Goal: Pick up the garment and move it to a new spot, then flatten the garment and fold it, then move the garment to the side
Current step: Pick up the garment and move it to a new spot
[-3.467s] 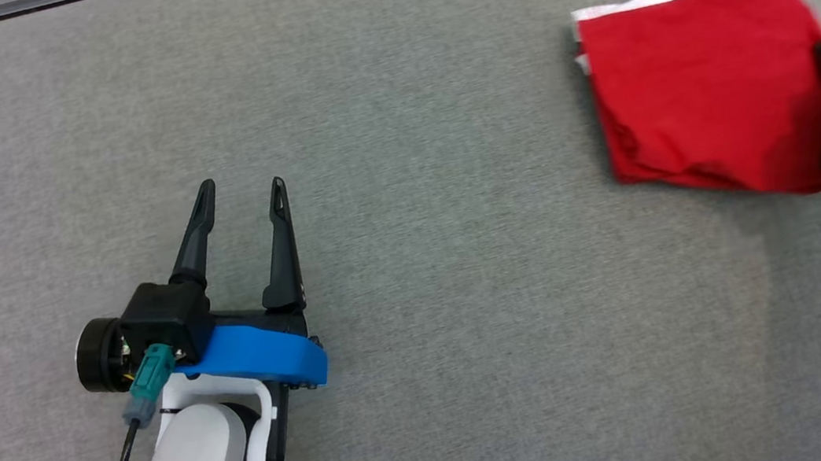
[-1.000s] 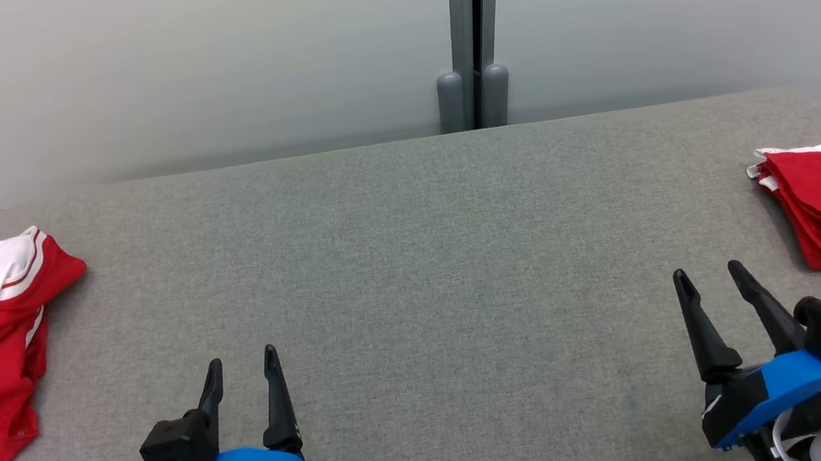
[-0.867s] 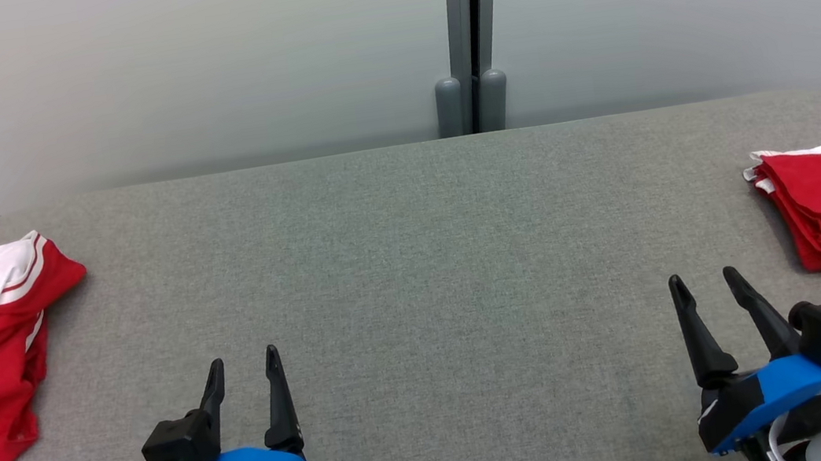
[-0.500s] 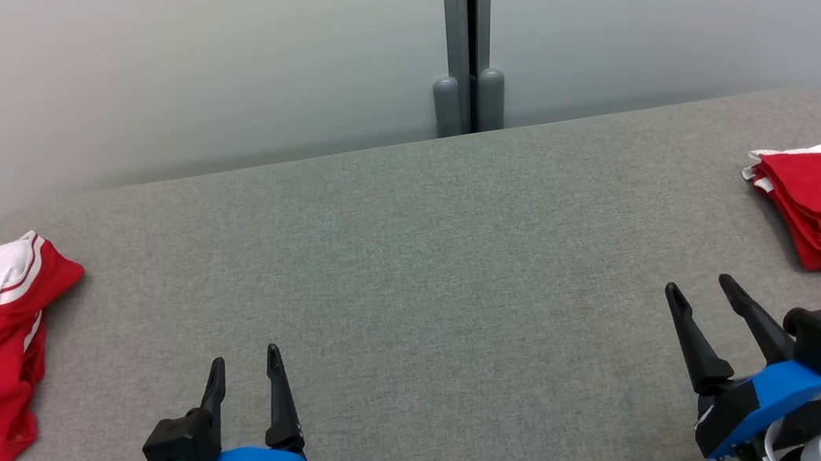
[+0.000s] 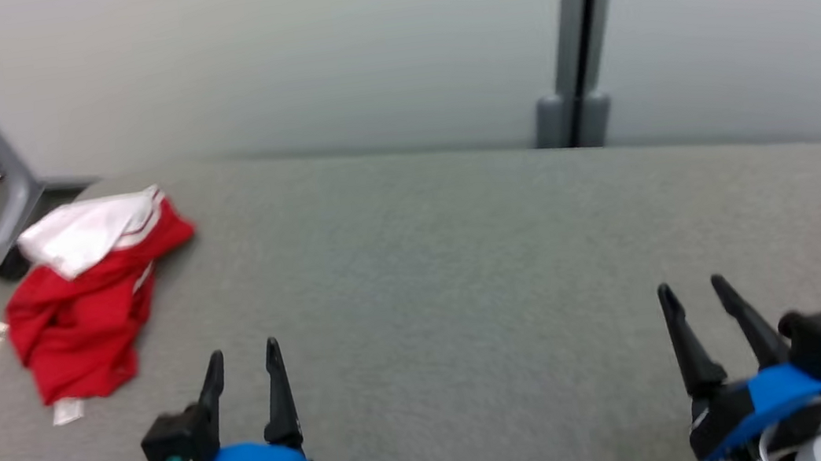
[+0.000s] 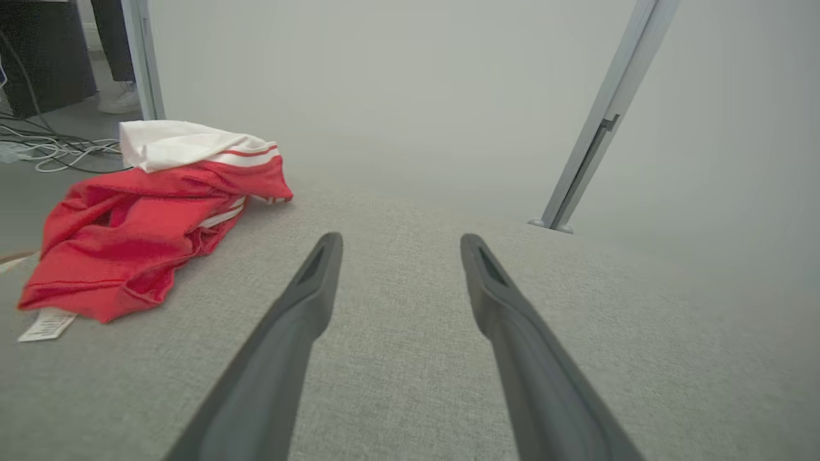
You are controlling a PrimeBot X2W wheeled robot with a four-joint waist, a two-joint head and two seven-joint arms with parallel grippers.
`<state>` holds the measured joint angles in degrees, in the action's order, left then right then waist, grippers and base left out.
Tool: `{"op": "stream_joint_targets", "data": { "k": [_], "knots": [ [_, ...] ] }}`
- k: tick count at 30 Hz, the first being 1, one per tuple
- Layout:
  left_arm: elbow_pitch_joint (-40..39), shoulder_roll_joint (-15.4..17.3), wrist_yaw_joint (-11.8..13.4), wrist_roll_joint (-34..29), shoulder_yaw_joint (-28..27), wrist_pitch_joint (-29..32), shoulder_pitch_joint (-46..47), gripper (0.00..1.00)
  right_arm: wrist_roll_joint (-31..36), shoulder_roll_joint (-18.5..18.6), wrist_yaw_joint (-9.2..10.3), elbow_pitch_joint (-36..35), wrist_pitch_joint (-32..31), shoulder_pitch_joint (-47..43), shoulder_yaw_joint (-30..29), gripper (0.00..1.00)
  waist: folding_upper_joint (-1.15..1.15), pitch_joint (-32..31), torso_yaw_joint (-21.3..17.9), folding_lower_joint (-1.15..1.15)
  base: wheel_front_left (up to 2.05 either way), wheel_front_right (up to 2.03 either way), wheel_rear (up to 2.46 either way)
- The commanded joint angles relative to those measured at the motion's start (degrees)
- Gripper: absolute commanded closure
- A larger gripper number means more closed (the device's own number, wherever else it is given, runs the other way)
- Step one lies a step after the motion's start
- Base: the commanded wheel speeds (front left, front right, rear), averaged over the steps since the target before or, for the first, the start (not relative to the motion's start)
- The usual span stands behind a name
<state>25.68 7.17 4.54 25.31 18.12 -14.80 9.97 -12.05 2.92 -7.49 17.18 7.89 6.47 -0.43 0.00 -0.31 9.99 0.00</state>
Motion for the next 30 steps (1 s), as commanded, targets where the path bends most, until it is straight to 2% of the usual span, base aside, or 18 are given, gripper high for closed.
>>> {"op": "stream_joint_targets", "data": {
  "k": [1,9,14,23,30],
  "knots": [
    [-0.43,0.56,0.31,0.07,-0.14,-0.07,0.63,0.00,-0.14,0.03,-0.01,-0.31,0.40,-0.04,0.58,0.00,0.00,1.39,2.87,0.00,0.00,0.00,0.00],
    [-1.84,1.05,0.87,0.22,-0.35,-0.02,0.63,0.00,-0.77,0.06,-0.01,0.34,0.07,1.17,1.57,0.00,0.00,1.72,14.74,0.00,0.00,0.00,0.00],
    [-2.36,1.45,1.25,0.78,-1.15,-0.11,-0.16,0.00,-0.53,0.07,-0.01,0.72,-0.69,1.81,2.14,0.00,0.00,1.68,19.68,0.00,0.00,0.00,0.00],
    [-4.94,2.01,2.56,1.27,-3.39,-0.34,-2.25,0.00,-1.01,0.08,-0.01,1.84,-1.05,4.37,5.52,0.00,0.00,2.62,20.58,0.00,0.00,0.00,0.00],
    [-4.93,3.54,1.90,0.64,-2.78,0.80,-1.11,0.00,0.02,0.08,-0.01,1.69,-0.35,3.73,4.66,0.00,0.00,3.01,20.63,0.00,0.00,0.00,0.00]
  ]
}}
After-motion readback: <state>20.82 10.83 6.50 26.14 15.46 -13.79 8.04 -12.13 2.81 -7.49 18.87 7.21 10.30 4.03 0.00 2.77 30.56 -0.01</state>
